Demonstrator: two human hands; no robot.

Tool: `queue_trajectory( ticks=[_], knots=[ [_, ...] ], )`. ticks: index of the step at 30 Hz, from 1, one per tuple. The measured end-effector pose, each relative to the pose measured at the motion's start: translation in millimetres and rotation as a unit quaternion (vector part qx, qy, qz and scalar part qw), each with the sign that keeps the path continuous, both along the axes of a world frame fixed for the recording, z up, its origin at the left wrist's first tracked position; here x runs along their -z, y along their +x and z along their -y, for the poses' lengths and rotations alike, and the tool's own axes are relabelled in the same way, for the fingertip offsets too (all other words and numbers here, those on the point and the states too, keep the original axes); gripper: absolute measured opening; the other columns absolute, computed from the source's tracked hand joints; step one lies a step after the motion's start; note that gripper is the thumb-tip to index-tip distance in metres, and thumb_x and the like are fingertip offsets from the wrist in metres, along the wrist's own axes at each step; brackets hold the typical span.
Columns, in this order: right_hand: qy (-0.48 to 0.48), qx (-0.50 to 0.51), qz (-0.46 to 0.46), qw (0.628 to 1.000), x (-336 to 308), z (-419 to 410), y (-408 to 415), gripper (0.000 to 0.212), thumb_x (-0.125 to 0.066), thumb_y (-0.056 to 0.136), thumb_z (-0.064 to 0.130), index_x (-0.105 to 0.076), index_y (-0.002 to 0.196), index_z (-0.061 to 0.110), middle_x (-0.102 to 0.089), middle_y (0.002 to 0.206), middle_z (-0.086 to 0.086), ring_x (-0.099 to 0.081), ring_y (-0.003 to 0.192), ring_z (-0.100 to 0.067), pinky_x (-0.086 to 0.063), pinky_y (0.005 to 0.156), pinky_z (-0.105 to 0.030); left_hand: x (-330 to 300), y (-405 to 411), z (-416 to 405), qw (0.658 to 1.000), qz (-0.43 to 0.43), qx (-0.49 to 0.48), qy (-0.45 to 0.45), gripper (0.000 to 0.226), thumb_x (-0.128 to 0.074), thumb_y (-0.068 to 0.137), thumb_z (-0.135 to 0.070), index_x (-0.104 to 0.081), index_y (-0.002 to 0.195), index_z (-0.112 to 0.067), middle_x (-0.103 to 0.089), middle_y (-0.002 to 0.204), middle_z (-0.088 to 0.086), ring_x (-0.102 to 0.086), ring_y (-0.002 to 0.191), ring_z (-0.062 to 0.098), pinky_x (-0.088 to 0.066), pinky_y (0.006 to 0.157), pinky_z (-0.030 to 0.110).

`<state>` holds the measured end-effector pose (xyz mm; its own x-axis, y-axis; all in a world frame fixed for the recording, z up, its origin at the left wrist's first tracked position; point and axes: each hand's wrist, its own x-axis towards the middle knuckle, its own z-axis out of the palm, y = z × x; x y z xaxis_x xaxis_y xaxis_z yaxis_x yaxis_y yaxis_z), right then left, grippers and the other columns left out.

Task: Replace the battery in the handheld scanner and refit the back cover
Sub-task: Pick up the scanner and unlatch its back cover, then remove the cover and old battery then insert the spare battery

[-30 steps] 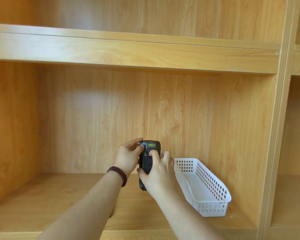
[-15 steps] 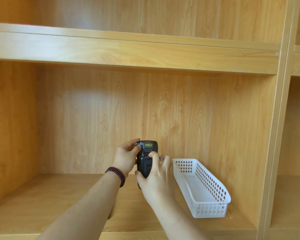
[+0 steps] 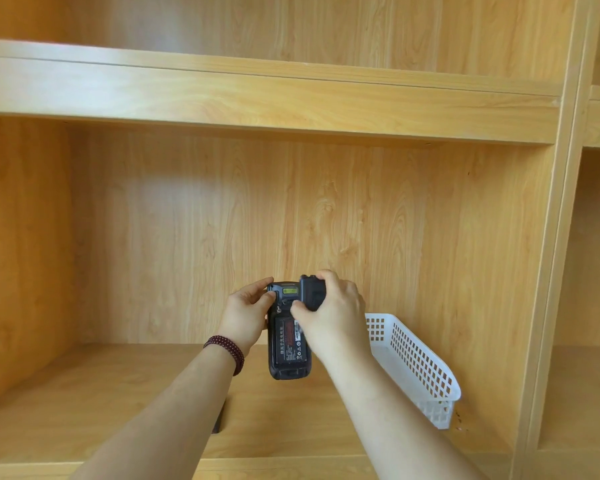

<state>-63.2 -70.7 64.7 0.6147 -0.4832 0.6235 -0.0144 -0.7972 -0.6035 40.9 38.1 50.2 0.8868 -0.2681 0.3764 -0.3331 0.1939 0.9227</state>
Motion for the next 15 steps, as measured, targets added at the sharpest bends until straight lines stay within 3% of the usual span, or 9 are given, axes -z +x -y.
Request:
queue_trajectory(
  ticks=[2,4,8,11,15],
  knots=[
    [0.031,-0.002,-0.085,0.996,1.4,10.9,0.4,0.051,-0.065,0.079,0.040,-0.055,0.128,0.027,-0.061,0.112,-0.002,-0.057,0.107,-0.023,-0.054,0.082,-0.036,1.4,3.2,-3.9,1.000,-0.003,-0.007,0.004,0.032,-0.055,0.097,-0.008,-0.059,0.128,-0.014,-0.072,0.107,0.006,-0.069,0.093,0.017,-0.061,0.076,0.036],
    [0.067,-0.014,-0.173,0.983,11.9,15.3,0.9,0.040,-0.064,0.078,0.037,-0.063,0.116,0.023,-0.070,0.095,-0.002,-0.068,0.088,-0.023,-0.061,0.073,-0.039,2.5,6.9,-9.3,1.000,-0.004,-0.019,0.011,0.034,-0.055,0.097,-0.009,-0.058,0.130,-0.014,-0.070,0.112,0.007,-0.069,0.096,0.019,-0.060,0.081,0.041],
    [0.022,0.008,-0.332,0.943,43.6,12.8,8.2,0.011,-0.062,0.083,0.028,-0.062,0.083,0.016,-0.066,0.079,0.000,-0.066,0.074,-0.022,-0.048,0.055,-0.025,5.0,12.2,-18.5,0.999,-0.010,-0.035,0.010,0.034,-0.054,0.097,-0.007,-0.058,0.130,-0.013,-0.069,0.115,0.009,-0.068,0.093,0.017,-0.059,0.080,0.040],
    [0.024,0.046,-0.368,0.928,66.2,12.2,18.4,0.019,-0.061,0.081,0.022,-0.052,0.065,0.018,-0.067,0.077,-0.001,-0.067,0.076,-0.022,-0.052,0.060,-0.027,5.9,13.1,-20.1,0.999,-0.012,-0.037,0.008,0.033,-0.053,0.097,-0.007,-0.059,0.129,-0.014,-0.069,0.114,0.008,-0.068,0.091,0.016,-0.060,0.076,0.036],
    [0.004,0.068,-0.401,0.913,78.1,11.7,22.5,0.012,-0.060,0.081,0.020,-0.058,0.071,0.015,-0.071,0.091,-0.004,-0.067,0.090,-0.025,-0.057,0.071,-0.031,5.9,10.8,-18.7,0.999,-0.016,-0.031,0.005,0.032,-0.055,0.096,-0.008,-0.060,0.127,-0.016,-0.071,0.109,0.005,-0.069,0.092,0.017,-0.060,0.080,0.041]
  ],
)
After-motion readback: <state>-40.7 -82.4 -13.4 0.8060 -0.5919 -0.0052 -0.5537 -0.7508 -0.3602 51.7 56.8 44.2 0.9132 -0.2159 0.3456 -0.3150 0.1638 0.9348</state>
